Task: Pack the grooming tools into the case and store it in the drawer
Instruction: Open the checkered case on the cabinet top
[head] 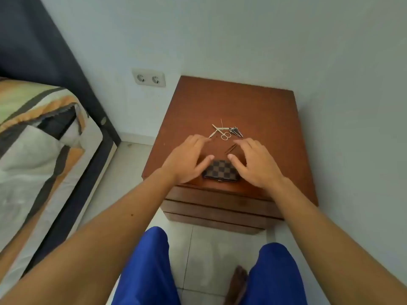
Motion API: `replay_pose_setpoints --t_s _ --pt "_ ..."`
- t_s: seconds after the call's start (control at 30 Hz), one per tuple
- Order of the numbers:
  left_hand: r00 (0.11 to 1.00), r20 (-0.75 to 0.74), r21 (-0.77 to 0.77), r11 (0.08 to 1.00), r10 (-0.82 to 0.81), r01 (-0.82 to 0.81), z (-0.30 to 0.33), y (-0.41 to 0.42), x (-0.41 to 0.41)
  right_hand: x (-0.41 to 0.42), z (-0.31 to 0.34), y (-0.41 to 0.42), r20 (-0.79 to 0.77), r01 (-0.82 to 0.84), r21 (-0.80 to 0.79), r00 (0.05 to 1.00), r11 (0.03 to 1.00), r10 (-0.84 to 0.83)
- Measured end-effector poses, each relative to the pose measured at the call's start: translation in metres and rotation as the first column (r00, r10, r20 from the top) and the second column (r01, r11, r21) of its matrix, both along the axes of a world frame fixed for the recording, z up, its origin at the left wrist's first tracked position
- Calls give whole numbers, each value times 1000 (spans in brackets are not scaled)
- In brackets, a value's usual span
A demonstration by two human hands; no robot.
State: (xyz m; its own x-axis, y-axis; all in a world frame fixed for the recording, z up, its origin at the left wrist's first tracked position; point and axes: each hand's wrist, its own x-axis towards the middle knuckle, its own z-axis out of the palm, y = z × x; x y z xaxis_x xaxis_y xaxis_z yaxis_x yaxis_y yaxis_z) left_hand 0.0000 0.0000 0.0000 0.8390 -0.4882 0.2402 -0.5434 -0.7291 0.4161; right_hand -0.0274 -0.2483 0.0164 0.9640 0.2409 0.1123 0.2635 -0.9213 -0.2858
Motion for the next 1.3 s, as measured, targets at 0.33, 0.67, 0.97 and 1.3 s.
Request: replay_pose_setpoints --t_s 0.33,0.67,0.97,1.3 --pt "989 -141 -11 999 -49 48 -26 2 -31 -47 -24 -2 -69 -35 -6 997 999 35" --pt "961 -274 -151 988 -26 -17 -35 7 -39 -53 -18 -4 -71 -34 132 997 991 43" --pt "940 -342 -277 954 16 -117 -44 13 -46 -30 -8 -2 -75 176 406 984 897 -159" --pt "952 -303 -158 987 -33 -17 -37 16 -46 -20 -36 -21 -140 268 413 963 870 -230"
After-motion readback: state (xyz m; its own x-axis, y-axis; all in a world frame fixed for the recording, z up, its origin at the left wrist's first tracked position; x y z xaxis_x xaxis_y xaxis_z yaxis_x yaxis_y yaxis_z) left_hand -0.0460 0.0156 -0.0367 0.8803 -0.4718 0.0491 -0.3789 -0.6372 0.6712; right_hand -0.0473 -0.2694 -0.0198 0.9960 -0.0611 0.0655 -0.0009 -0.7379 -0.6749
